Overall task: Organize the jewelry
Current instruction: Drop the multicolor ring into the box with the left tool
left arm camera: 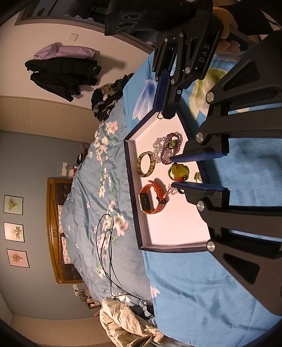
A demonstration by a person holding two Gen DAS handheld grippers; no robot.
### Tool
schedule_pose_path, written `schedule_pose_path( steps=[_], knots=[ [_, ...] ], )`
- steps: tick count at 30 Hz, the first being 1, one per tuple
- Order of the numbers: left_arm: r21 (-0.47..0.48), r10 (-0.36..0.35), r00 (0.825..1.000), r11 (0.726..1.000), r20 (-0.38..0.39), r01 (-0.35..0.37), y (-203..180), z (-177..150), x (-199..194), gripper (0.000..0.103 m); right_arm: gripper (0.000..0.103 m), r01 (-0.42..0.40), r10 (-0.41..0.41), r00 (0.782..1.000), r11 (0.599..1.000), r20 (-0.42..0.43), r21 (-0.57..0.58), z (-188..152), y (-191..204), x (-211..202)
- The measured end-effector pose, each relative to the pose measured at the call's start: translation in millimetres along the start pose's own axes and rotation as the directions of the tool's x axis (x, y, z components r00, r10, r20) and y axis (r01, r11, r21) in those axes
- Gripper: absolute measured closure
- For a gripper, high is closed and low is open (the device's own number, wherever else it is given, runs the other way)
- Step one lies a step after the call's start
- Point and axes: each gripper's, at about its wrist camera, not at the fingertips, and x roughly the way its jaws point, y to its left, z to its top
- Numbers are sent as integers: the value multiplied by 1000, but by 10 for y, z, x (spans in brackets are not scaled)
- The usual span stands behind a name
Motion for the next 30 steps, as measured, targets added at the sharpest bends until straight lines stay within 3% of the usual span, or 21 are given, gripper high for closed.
schedule_pose_path(
  steps=[30],
  knots=[
    [8, 1, 1000, 1000, 3, -1, -7, 83, 68, 85, 84, -5, 5, 1000, 1000, -1, 3, 35, -10, 23]
  ],
)
